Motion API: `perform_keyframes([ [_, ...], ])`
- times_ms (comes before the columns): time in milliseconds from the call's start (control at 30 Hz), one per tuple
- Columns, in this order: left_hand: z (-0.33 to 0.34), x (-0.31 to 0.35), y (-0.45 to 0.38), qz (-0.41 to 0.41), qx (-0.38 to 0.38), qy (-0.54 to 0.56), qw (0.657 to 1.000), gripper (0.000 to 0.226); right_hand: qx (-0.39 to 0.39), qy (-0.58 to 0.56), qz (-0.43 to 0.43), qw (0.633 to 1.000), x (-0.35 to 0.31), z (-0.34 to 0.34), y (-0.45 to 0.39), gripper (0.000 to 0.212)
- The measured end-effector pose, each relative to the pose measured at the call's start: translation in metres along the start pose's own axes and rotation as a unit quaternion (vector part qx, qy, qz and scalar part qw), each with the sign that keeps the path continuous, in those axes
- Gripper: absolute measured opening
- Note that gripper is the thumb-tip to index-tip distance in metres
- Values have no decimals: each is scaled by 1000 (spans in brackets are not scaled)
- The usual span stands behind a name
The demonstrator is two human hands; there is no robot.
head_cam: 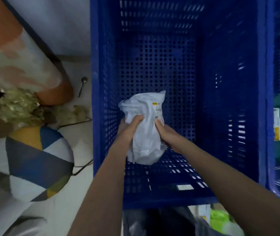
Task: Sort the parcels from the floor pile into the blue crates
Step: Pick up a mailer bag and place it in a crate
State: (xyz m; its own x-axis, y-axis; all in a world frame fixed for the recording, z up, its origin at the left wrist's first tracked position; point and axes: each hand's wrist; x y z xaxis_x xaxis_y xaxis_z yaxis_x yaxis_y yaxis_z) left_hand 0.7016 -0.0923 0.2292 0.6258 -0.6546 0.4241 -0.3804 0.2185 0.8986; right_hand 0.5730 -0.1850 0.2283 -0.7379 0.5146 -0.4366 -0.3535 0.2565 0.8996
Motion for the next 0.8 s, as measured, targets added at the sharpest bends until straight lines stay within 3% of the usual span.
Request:
perform_keyframes([
  [100, 8, -31, -31, 5, 80, 11, 997, 61, 40, -26, -42, 998, 20, 20, -37, 44],
  [200, 11, -55, -54, 3, 119, -127, 985, 56, 67, 8, -35, 997, 40, 37, -58, 56],
  [333, 9, -68, -52, 10, 115, -195, 974, 49, 37, 5, 10, 999, 61, 51, -61, 75],
  [433, 11, -67, -46, -9, 134, -260, 956, 56, 48, 12, 33, 998, 64, 55, -67, 87],
  [533, 20, -61, -32, -57, 131, -334, 932, 74, 81, 115, 62, 988, 66, 51, -67, 83],
  [667, 26, -50, -2, -29, 87, -400, 912, 85, 73, 43, 88, 993, 62, 31, -35, 92],
  [733, 22, -48, 14, -11, 58, -398, 915, 76, 90, 51, 62, 993, 59, 12, -6, 81],
  [800, 19, -47, 35, -20, 50, -405, 913, 64, 212, 113, -26, 970, 60, -16, 30, 47],
])
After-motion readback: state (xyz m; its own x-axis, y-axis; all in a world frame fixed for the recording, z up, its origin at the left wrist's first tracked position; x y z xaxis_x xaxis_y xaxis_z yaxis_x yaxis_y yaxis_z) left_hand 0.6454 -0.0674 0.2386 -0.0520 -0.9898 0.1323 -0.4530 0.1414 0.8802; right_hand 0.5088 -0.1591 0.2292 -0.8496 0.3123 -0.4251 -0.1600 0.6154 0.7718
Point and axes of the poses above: each hand's wrist, its own y-axis away from the middle knuckle, its own z-axis out of the palm, x = y × z, and after that the axes turned 5 degrees about x, right-handed
